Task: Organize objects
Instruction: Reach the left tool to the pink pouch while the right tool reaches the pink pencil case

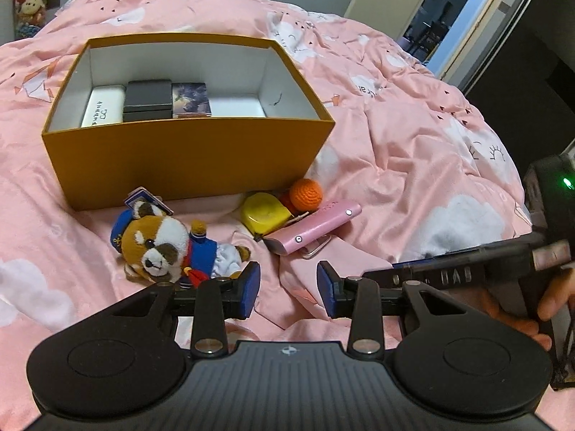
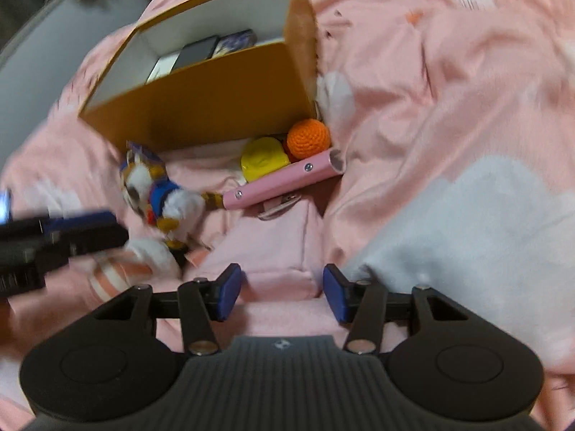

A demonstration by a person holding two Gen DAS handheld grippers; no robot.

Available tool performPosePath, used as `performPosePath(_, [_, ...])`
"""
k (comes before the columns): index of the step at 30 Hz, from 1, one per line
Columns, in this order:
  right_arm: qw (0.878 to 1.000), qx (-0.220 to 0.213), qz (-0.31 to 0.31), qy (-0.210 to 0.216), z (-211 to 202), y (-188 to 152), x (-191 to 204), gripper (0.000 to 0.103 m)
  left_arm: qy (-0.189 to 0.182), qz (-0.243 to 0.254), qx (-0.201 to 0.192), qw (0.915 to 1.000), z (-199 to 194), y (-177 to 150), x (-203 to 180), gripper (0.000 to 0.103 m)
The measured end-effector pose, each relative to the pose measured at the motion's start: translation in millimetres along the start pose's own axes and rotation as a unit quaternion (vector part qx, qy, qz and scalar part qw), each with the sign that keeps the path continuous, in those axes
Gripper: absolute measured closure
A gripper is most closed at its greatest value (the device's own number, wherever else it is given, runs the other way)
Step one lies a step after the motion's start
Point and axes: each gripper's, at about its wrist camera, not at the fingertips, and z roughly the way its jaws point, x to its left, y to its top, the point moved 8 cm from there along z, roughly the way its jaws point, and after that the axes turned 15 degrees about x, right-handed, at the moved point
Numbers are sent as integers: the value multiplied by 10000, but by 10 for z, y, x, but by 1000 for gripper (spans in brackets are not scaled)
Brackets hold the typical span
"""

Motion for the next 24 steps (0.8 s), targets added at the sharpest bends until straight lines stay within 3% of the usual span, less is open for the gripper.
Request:
performPosePath(3, [9992, 107, 350, 173, 104, 97, -93, 51, 17, 13, 28, 10000, 15, -1, -1, 61])
performPosePath(7, [9992, 187, 347, -24, 205, 97, -79, 68, 63, -23, 16, 10000, 13, 1, 13, 63])
performPosePath(12, [9976, -224, -426, -506, 37, 33, 218, 76, 109, -178, -42, 9998, -16, 21, 72, 67])
performPosePath(18, [9786, -572, -1483, -1305, 30, 27, 630, 79, 197, -411, -172, 9988, -87, 40, 173, 69])
performPosePath(22, [9694, -657, -2113, -1061, -62, -40, 921, 77, 228, -558, -208, 9980, -113, 40, 241, 69])
performPosePath(24, [9721, -614, -2090, -871, -55, -19, 938, 76, 214, -598, -224, 9977, -119, 43, 258, 69])
